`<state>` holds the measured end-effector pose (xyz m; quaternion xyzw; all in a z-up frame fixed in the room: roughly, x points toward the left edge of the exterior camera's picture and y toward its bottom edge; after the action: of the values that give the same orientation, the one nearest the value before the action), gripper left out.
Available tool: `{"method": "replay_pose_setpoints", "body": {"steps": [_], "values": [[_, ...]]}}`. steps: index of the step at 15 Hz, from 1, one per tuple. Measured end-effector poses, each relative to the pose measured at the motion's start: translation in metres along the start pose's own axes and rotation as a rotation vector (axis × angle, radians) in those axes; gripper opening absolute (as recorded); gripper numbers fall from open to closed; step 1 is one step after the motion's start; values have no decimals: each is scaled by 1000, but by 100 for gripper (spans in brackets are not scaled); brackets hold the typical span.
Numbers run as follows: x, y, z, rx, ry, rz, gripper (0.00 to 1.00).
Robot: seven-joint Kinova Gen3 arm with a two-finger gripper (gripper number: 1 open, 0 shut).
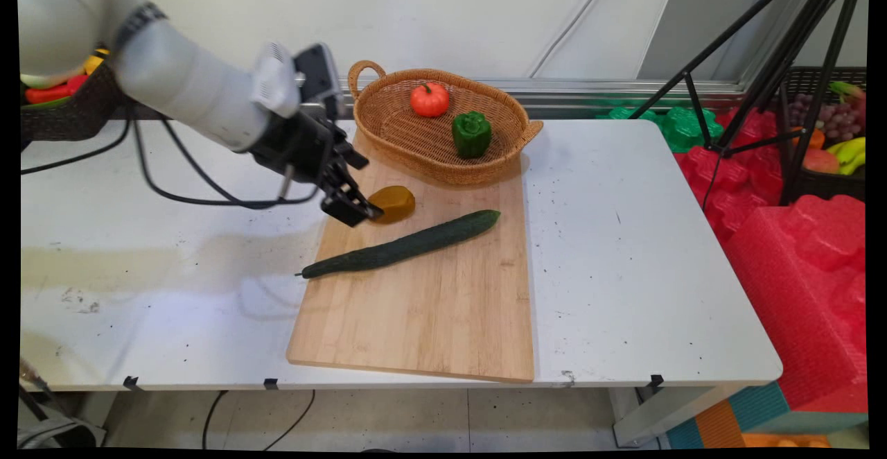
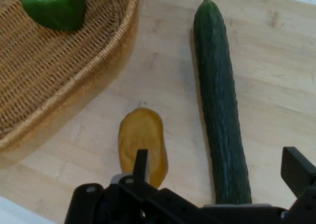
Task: Pick up the cucumber from the cutting board
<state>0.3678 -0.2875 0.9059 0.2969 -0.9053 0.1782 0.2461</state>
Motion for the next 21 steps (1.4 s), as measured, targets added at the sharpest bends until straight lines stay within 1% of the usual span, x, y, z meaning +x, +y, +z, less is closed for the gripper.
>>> {"method": "replay_pose_setpoints", "body": {"steps": [5,11,15,18,19,21], "values": [[17,12,48,-15,-77,-14,100],[23,23,92,-36,-147,-50,100],[22,27,114,-41,-179,-75,100],[21,28,121,-40,-189,-87,100],[21,28,123,-38,-192,-91,0],[19,28,125,-35,-196,-99,0]]}}
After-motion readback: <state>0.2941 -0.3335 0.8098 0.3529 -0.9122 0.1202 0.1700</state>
